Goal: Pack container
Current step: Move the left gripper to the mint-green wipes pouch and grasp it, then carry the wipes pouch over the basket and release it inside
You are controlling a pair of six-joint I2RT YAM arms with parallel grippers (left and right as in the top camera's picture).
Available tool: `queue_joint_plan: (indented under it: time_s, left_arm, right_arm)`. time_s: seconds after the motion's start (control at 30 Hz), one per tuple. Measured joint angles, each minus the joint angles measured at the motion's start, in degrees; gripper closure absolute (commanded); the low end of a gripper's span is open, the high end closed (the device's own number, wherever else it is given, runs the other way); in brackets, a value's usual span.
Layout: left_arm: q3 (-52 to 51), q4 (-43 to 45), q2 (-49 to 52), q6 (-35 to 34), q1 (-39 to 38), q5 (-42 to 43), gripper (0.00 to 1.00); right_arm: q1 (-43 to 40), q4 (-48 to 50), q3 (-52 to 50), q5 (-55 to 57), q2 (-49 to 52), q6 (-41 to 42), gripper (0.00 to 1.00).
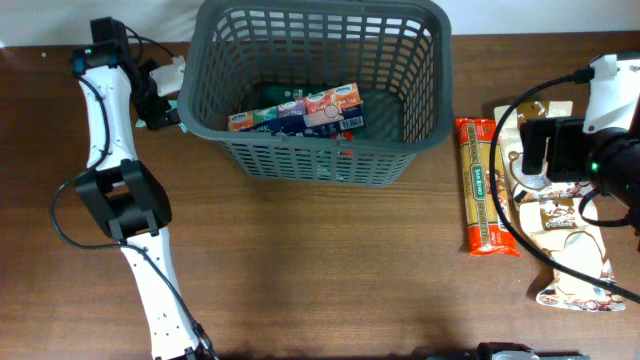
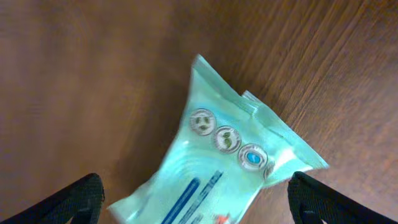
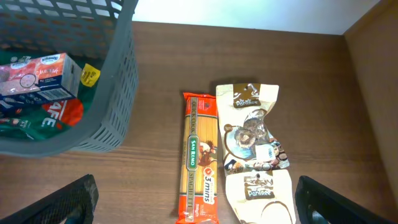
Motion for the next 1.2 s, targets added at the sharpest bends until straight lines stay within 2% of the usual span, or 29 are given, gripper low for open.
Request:
queue_joint_plan:
  time_s: [0.2, 0.23, 0.27, 0.3, 0.33, 0.37, 0.73, 0.8, 1.0, 1.2]
  left_arm:
    - [0.02, -0.24, 3.72, 0.22, 0.33, 0.63, 0.1]
    - [0.02, 0.02, 3.72, 0.22, 0.37, 0.61, 0.16]
    - [0.02, 0.02, 3.72, 0.15, 0.37, 0.76, 0.26]
    - [0.02, 0.0, 3.74, 0.28, 0.42, 0.79, 0.66]
    - [0.02, 0.02, 3.8, 0.46, 0.42, 0.81, 0.89]
    - [0.04, 0.17, 3.82, 0.9, 0.42, 0.74, 0.98]
    - [0.24, 3.04, 3.89, 1.6, 0.42, 1.18, 0.98]
    - [0.28, 5.53, 3.91, -0.22, 0.42, 0.68, 0.98]
    - [5.86, 14.82, 4.74, -12.33, 0.87, -5.27, 0.98]
    - [21.75, 18.4, 3.72, -30.16, 3.5, -10.25, 0.98]
  right_arm:
    - [0.0, 0.09, 0.0, 0.0, 0.02, -0.02, 0.01]
    - [0.0, 0.13, 0.0, 0.02, 0.09, -0.02, 0.01]
    - [0.0, 0.15, 0.0, 0.0, 0.11, 0.0, 0.01]
    - [0.0, 0.15, 0.0, 0.0, 0.13, -0.04, 0.01]
    - [0.0, 0.15, 0.0, 0.0, 0.17, -0.02, 0.01]
    - [0.0, 0.15, 0.0, 0.0, 0.22, -0.02, 0.01]
    - [0.0, 0.15, 0.0, 0.0, 0.26, 0.0, 0.01]
    - [0.0, 0.15, 0.0, 0.0, 0.26, 0.0, 0.01]
    - [0.0, 0.15, 0.0, 0.0, 0.26, -0.02, 0.01]
    - [0.0, 0.15, 0.0, 0.0, 0.26, -0.02, 0.01]
